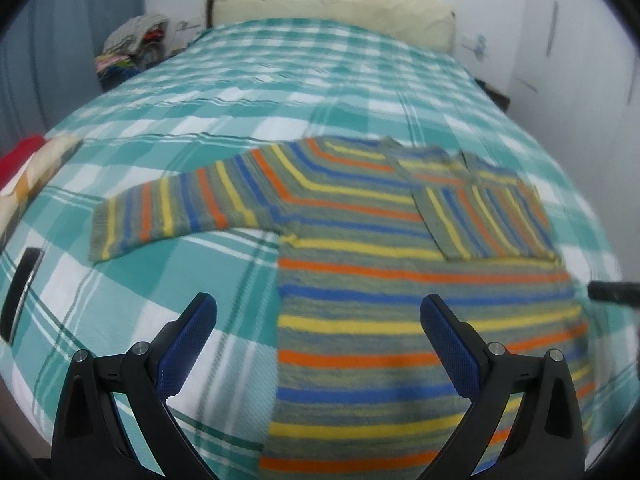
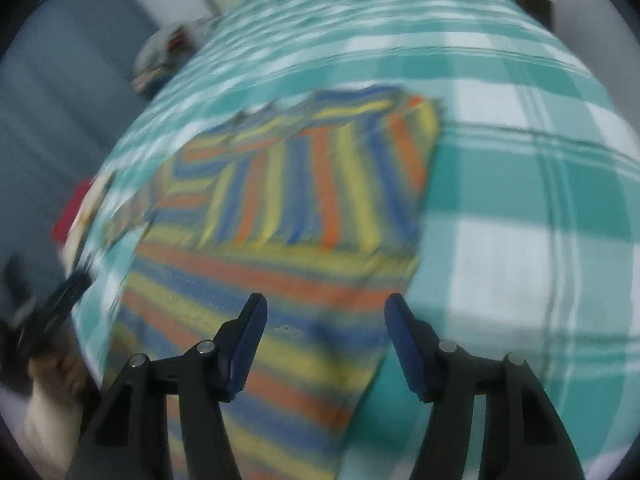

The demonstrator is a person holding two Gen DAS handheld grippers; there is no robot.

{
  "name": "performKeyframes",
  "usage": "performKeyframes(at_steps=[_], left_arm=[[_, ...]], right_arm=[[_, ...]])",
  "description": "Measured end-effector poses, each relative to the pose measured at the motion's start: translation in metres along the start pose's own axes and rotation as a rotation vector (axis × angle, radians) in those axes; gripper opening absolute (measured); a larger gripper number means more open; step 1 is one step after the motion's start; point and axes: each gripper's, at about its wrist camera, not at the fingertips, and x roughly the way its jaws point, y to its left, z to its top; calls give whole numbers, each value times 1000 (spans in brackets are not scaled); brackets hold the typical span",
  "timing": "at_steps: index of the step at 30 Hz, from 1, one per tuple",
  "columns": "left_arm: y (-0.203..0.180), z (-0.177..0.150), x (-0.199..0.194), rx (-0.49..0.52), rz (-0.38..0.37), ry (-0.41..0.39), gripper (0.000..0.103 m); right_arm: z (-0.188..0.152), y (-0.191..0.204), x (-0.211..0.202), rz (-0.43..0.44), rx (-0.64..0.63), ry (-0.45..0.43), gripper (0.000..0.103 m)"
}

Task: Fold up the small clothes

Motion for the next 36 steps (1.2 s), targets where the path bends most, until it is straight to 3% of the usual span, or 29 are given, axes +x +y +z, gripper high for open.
performKeyframes(at_steps=[5, 8, 12, 16, 21, 26, 31, 33, 36], left_arm=[[-23, -13, -2, 100, -30, 34, 102], [-30, -18, -4, 137, -20, 44, 102], [-32, -20, -10, 158, 15, 15, 102], [-35, -19, -13, 177, 54, -11, 102], [-36, -22, -15, 196, 105, -36, 102], [-31, -25, -11, 223, 135, -24, 102], [-19, -24, 3, 206, 100, 71, 102], [-7, -16, 3, 162, 47, 113, 102], [37, 24, -2, -5, -51, 140, 102]], right_arm=[[-66, 27, -3, 94, -57, 100, 62], [-104, 28, 4, -9, -76, 186, 62], [-119, 38, -24, -164, -164, 84, 62], [-94, 54, -48, -179, -206, -79, 65], [-75, 64, -42, -195, -201, -277, 69], [-91, 69, -19, -143, -185, -236, 69], [-101, 75, -11, -167, -240, -210, 69], [-102, 78, -12, -167, -254, -218, 69], [-104, 81, -17, -181, -278, -245, 69]])
